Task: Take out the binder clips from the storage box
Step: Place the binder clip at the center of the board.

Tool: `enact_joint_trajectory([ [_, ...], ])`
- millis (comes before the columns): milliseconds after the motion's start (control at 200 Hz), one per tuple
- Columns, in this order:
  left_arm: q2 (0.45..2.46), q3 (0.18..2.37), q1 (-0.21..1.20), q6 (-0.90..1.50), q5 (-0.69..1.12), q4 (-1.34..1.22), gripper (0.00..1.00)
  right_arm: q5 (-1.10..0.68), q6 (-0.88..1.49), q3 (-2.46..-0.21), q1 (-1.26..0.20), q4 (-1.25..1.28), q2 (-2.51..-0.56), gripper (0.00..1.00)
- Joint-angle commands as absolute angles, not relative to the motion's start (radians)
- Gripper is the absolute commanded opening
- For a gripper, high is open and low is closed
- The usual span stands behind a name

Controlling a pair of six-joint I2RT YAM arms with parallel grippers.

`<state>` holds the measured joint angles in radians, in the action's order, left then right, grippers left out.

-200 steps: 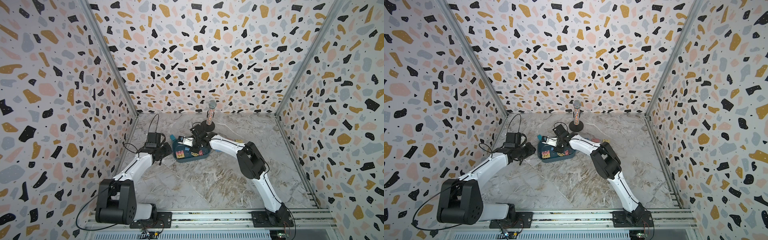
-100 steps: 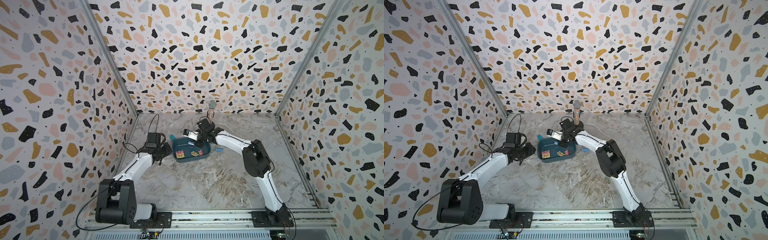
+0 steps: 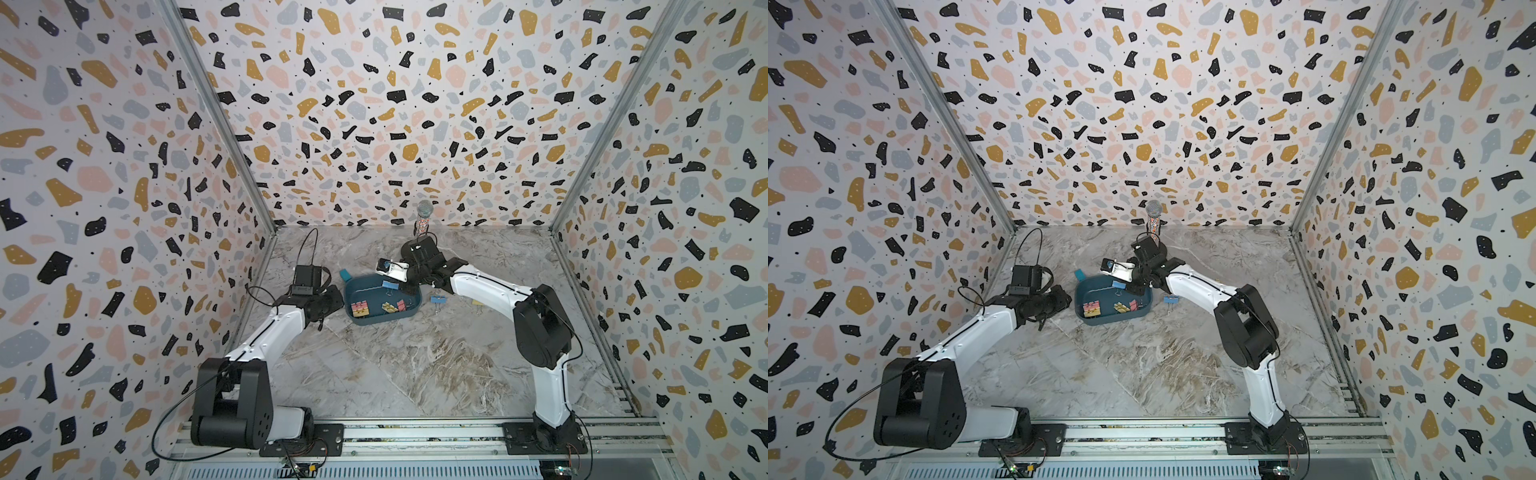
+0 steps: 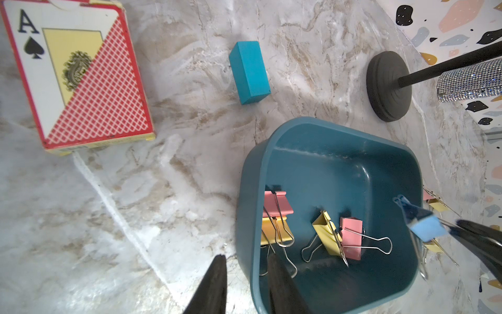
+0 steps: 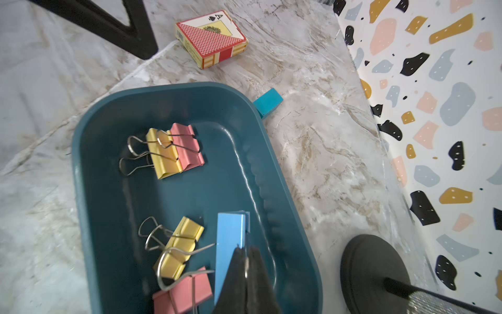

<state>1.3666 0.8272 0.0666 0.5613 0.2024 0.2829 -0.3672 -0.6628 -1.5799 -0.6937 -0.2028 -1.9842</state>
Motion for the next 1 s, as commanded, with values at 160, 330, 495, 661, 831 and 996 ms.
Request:
enact_joint_trajectory([
  [160, 1.342, 0.843, 0.061, 0.549, 0.202, 0.277, 0.3, -0.442, -0.751, -1.477, -0.646, -0.248, -1.773, 0.0],
  [330, 1.333, 0.839, 0.061, 0.548, 0.196, 0.277, 0.3, -0.4, -0.782, -1.372, -0.632, -0.226, -1.684, 0.0],
  [495, 1.331, 0.841, 0.061, 0.549, 0.202, 0.276, 0.3, -0.401, -0.841, -1.247, -0.618, -0.217, -1.58, 0.0],
  [661, 1.327, 0.837, 0.061, 0.554, 0.205, 0.276, 0.3, -0.429, -0.877, -1.166, -0.594, -0.249, -1.512, 0.0],
  [831, 1.327, 0.835, 0.062, 0.555, 0.206, 0.276, 0.3, -0.405, -0.915, -1.098, -0.592, -0.252, -1.482, 0.0],
  [996, 1.328, 0.839, 0.062, 0.555, 0.205, 0.277, 0.3, -0.375, -0.957, -1.042, -0.591, -0.231, -1.481, 0.0],
])
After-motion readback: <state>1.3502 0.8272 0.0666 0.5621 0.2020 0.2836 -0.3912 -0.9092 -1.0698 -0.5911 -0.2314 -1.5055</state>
